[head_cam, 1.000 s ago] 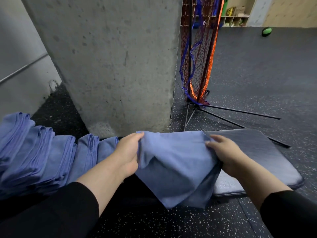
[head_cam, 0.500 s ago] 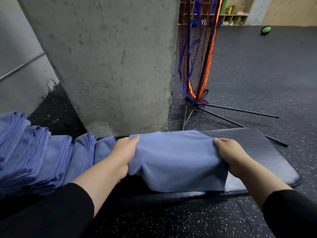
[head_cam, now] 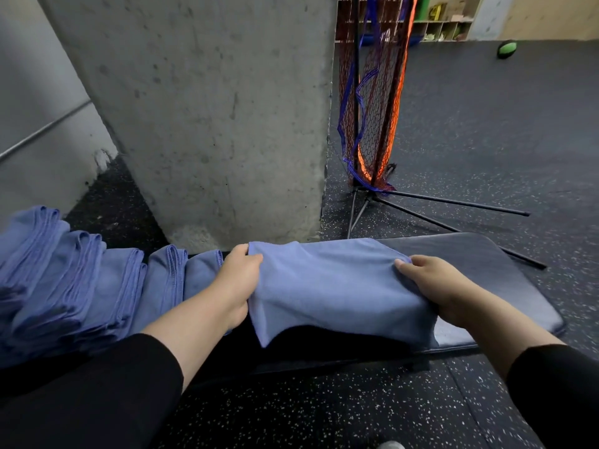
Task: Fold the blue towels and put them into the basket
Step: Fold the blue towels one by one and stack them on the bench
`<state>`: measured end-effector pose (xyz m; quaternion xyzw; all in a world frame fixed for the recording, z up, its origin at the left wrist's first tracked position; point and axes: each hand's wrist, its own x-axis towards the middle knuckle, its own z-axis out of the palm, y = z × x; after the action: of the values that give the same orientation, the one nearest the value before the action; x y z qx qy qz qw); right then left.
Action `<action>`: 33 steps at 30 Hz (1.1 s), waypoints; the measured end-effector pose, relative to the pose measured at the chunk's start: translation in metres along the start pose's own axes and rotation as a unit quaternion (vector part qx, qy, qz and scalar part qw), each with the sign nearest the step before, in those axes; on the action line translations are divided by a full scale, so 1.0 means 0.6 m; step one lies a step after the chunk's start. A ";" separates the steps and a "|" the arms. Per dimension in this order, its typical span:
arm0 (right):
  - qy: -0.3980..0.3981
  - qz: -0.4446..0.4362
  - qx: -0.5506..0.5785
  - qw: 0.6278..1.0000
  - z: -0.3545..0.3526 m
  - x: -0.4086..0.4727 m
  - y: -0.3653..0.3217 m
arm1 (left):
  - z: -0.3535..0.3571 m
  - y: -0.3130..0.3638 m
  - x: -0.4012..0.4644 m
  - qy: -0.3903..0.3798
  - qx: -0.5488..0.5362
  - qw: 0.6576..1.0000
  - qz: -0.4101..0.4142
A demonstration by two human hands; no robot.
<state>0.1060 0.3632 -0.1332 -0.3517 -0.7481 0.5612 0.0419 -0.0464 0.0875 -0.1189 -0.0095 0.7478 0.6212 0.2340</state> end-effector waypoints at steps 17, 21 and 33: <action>0.040 -0.020 -0.296 0.954 0.011 -0.031 0.047 | 0.014 -0.047 -0.035 0.013 0.319 0.941 0.110; 0.056 -0.016 -0.124 0.991 0.013 -0.034 0.044 | 0.015 -0.034 -0.028 0.023 0.171 0.978 0.117; 0.036 -0.059 -0.206 0.976 -0.017 -0.021 0.044 | 0.002 -0.051 0.006 0.054 0.252 0.961 0.103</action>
<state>0.1328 0.3674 -0.1481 -0.3278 -0.8651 0.3785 0.0286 -0.0401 0.0827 -0.1487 0.0935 0.8886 0.4319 0.1233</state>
